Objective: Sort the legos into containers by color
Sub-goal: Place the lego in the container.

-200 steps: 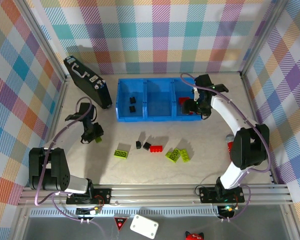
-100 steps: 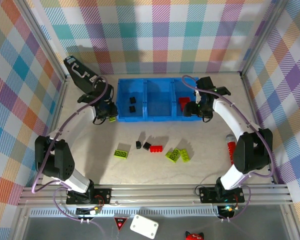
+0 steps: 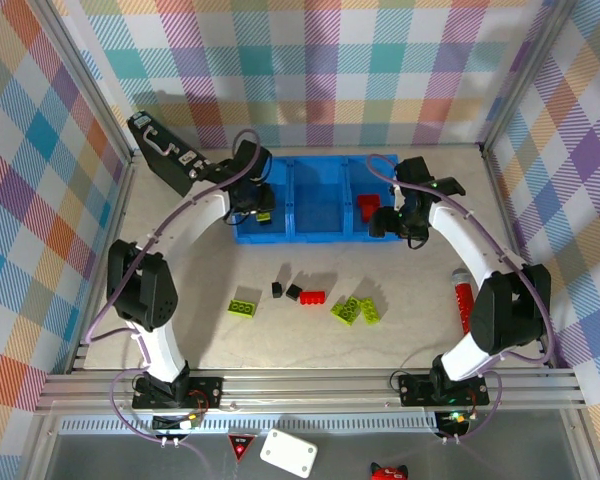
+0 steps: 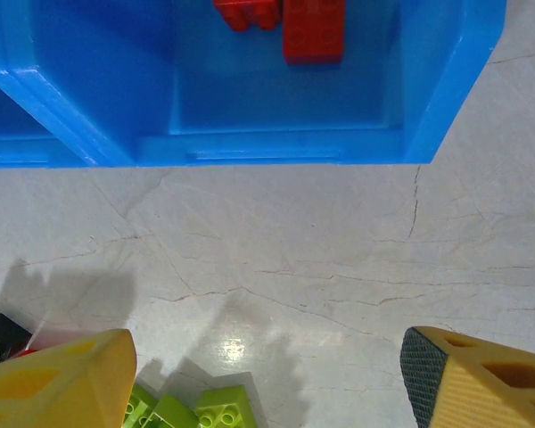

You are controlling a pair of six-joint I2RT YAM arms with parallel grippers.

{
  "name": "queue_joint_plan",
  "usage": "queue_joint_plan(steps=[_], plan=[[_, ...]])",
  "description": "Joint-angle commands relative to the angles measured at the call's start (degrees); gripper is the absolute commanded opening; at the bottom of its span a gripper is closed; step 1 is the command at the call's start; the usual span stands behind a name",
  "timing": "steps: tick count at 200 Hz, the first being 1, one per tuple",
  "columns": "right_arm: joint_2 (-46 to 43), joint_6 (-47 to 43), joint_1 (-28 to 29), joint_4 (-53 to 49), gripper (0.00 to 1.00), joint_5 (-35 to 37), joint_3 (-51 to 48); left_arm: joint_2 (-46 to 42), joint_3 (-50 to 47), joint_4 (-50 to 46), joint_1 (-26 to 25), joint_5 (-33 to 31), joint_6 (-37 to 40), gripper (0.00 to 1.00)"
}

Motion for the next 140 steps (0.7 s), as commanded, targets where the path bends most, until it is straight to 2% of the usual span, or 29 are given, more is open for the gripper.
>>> queue_joint_plan(steps=[1,42,70,140], plan=[[-1.5,0.5,-0.8,-0.6,0.79,0.3,-0.8,3.2,5.0,-0.6,-2.9,1.3,-2.0,0.31],[-1.9,0.2,-2.2,-1.2,0.79,0.3,-1.1,10.2,12.1,0.8,-7.5,-0.8,-4.1,0.31],[-2.5,-0.2,-2.8,-1.6,0.79,0.3,-1.5,14.3,15.5,1.6,-9.7,-5.1,-5.3,0.31],[-2.1,-0.6,-3.1,-1.3,0.79,-0.6,-1.8,24.0,20.7,3.3,-12.6,-11.2,-6.9,0.31]])
